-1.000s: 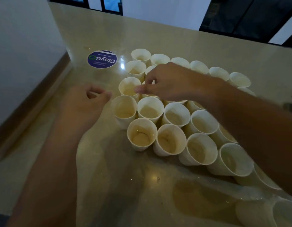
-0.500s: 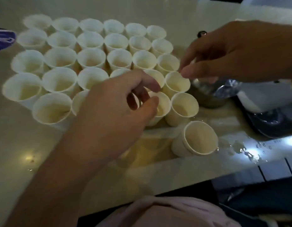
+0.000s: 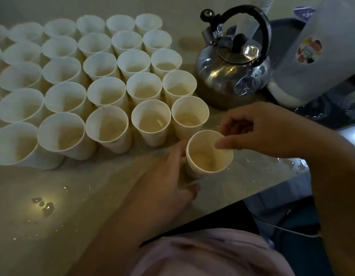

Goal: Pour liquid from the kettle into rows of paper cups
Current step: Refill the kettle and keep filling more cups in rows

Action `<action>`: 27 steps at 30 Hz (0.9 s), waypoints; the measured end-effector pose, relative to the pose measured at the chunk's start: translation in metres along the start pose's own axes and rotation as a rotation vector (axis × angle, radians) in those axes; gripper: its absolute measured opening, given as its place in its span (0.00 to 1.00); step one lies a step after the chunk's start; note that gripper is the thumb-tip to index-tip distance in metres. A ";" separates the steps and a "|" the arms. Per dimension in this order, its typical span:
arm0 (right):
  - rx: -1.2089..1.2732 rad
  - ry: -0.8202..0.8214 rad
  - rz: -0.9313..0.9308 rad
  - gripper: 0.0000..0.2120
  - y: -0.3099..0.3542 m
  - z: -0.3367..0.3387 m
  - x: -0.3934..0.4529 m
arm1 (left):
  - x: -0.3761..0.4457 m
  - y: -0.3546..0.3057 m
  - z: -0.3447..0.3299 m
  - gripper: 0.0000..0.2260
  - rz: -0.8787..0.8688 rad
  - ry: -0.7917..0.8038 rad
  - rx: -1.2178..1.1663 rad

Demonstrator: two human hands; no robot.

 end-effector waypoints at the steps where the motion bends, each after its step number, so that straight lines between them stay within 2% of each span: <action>1: 0.013 -0.003 -0.002 0.13 -0.002 -0.002 0.000 | 0.002 0.001 -0.005 0.38 0.015 -0.004 0.001; 4: 0.055 -0.043 0.012 0.09 -0.009 -0.004 0.000 | 0.007 0.006 -0.018 0.37 0.049 -0.019 -0.070; 7: 0.080 -0.087 0.039 0.06 -0.012 -0.004 0.002 | 0.011 0.005 -0.021 0.42 0.052 -0.055 -0.150; 10: 0.164 -0.110 0.069 0.07 -0.013 -0.008 0.004 | 0.011 -0.006 -0.015 0.44 -0.048 -0.167 -0.221; 13: 0.173 -0.119 0.085 0.07 -0.015 -0.012 0.007 | 0.011 -0.012 -0.011 0.42 -0.130 -0.256 -0.159; 19: 0.099 -0.125 0.097 0.06 -0.023 -0.015 0.011 | 0.008 -0.010 -0.009 0.39 -0.152 -0.261 -0.071; 27: 0.104 -0.105 0.129 0.05 -0.018 0.000 0.006 | 0.009 -0.014 0.001 0.39 -0.178 -0.232 -0.089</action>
Point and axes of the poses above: each hand's wrist, its own x-axis towards the middle knuckle, its own z-axis out of the back of the hand, y = z × x, the point moved 1 cm from there along x, towards the middle knuckle, and after that the axes turned 14 degrees about x, right-handed, at the moved point
